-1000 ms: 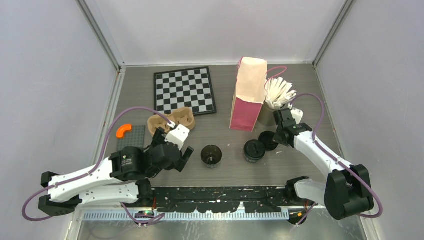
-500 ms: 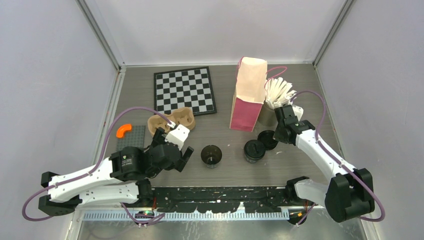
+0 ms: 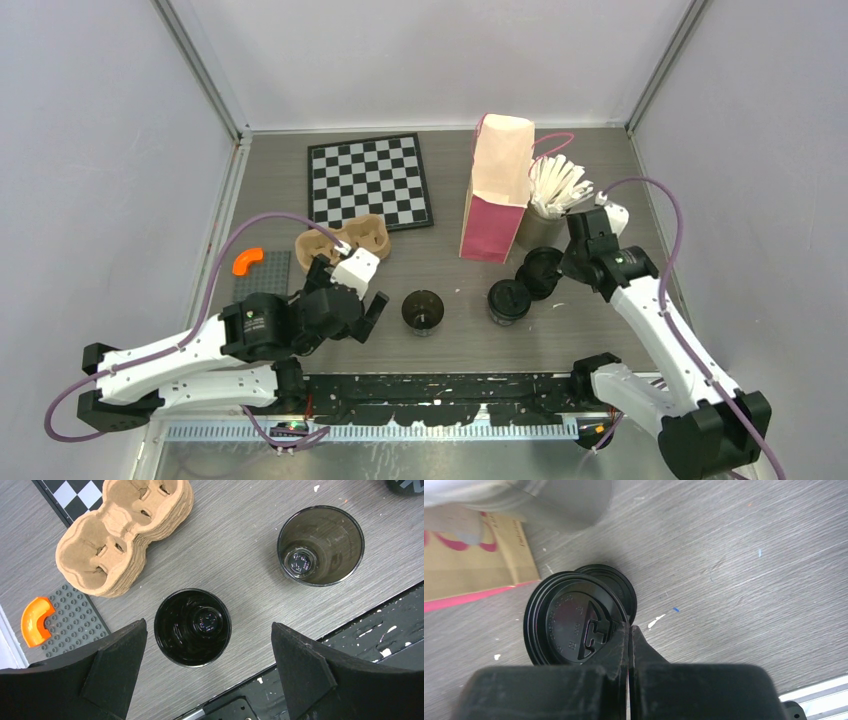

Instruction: Pack the takeout coffee

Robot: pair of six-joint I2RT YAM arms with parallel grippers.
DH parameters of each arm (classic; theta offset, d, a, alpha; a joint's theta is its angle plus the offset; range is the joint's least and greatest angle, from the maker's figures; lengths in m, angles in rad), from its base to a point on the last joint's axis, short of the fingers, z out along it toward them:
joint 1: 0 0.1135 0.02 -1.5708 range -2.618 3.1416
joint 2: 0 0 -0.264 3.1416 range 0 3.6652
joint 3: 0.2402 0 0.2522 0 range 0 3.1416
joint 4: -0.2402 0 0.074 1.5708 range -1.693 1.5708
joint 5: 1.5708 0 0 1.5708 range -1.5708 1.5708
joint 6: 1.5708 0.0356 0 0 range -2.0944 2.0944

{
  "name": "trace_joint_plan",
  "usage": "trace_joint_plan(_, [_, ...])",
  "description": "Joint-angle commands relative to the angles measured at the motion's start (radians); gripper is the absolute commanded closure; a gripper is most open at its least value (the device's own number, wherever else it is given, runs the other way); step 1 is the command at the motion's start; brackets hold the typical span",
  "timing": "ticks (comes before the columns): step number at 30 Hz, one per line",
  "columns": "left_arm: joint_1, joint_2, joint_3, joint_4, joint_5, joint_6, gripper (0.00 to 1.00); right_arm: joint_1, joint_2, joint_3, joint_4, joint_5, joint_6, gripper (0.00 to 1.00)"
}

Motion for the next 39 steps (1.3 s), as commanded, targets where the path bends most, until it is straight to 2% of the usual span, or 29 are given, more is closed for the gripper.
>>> trace_joint_plan(1, [-0.004,0.015,0.015,0.073,0.014,-0.043,0.05,-0.003,-0.067,0.098,-0.084,0.012,0.015,1.0])
trace_joint_plan(8, [-0.004,0.135,0.116,0.152,0.096,-0.177,0.12,0.0,-0.169,0.179,-0.149,-0.101,0.051,1.0])
trace_joint_plan(11, [-0.004,0.202,0.169,0.211,0.126,-0.215,0.14,0.008,-0.221,0.185,-0.144,-0.195,0.069,1.0])
trace_joint_plan(20, [0.007,0.421,0.347,0.346,0.184,-0.301,0.18,0.03,-0.322,0.156,-0.146,-0.315,0.139,1.0])
trace_joint_plan(22, [0.049,0.46,0.352,0.413,0.249,-0.321,0.17,0.032,-0.33,0.156,-0.154,-0.31,0.13,1.0])
trace_joint_plan(24, [0.116,0.511,0.364,0.482,0.378,-0.357,0.19,0.033,-0.328,0.16,-0.164,-0.292,0.116,1.0])
trace_joint_plan(28, [0.136,0.594,0.4,0.607,0.44,-0.364,0.23,0.033,-0.324,0.164,-0.164,-0.304,0.114,1.0])
trace_joint_plan(39, [0.137,0.854,0.622,0.549,0.437,-0.32,0.26,0.033,-0.293,0.166,-0.138,-0.314,0.071,1.0])
